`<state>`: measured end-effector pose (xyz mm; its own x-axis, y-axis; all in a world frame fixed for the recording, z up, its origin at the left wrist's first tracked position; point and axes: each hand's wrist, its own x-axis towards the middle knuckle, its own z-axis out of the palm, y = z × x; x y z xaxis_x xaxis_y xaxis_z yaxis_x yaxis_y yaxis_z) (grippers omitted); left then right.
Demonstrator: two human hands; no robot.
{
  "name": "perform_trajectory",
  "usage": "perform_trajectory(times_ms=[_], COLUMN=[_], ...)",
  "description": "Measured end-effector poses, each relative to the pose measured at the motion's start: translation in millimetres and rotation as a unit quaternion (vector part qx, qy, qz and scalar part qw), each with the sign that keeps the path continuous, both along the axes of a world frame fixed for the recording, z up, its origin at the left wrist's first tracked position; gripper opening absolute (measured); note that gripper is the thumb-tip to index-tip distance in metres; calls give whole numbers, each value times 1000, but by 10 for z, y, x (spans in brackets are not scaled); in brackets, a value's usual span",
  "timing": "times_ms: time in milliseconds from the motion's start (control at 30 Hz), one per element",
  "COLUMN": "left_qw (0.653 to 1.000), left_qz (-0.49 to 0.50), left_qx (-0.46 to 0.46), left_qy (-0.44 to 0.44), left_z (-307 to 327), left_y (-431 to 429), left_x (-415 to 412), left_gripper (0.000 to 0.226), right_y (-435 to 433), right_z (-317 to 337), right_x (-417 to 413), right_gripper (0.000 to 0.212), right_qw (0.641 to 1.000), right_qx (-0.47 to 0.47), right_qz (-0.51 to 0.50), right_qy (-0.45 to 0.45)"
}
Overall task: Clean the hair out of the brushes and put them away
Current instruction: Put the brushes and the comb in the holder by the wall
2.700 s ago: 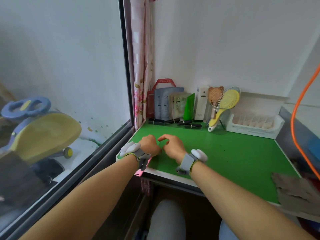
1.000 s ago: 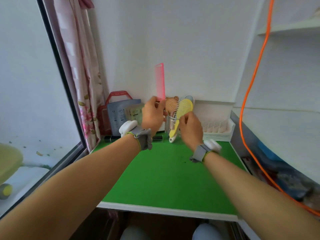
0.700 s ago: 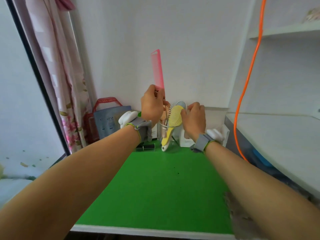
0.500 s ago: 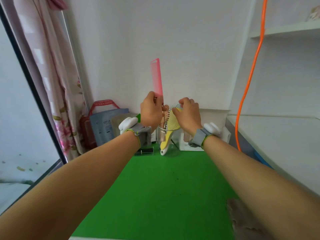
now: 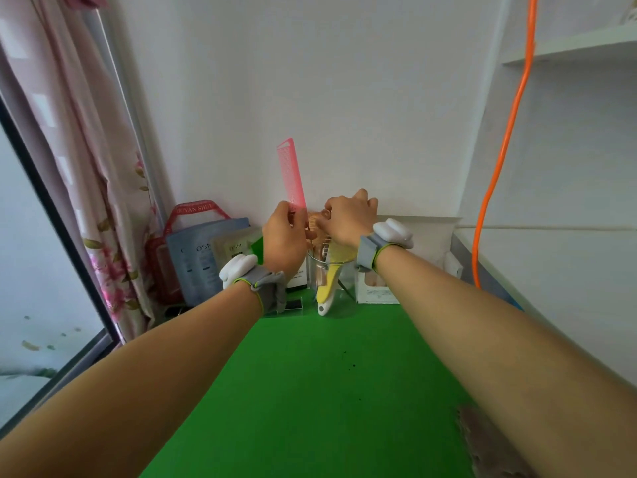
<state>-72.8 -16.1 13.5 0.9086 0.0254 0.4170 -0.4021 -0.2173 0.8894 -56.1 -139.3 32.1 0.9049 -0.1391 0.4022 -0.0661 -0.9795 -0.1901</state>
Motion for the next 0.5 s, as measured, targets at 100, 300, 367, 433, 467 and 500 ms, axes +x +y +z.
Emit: perform_trajectory(times_ms=[100,300,367,433,467,500], left_qw=[1000,1000,1000,1000,1000,1000], left_qz=[5,10,12,18,21,21], left_qx=[-11,-11,-6,-1,0,-1], left_qy=[1,2,-1,-5,-5,-3], left_z=[-26,-35,-39,-42,-43,-45], left_y=[19,36,41,44,49,51], left_x=[18,37,45,51,55,59], left_gripper=[20,21,22,23,23,23], right_y=[-9,-22,-24,-38,-44,-53], right_z=[58,70,57,57,55,54], right_x=[-11,-32,-32,-33,-36,-43], right_gripper=[33,27,20,13,10,8], right_qw=[998,991,981,968,964,959], right_qx=[64,129,190,240,255,269], right_qz=[15,26,21,23,29,39], right_qy=[20,7,-35,-62,-68,-74])
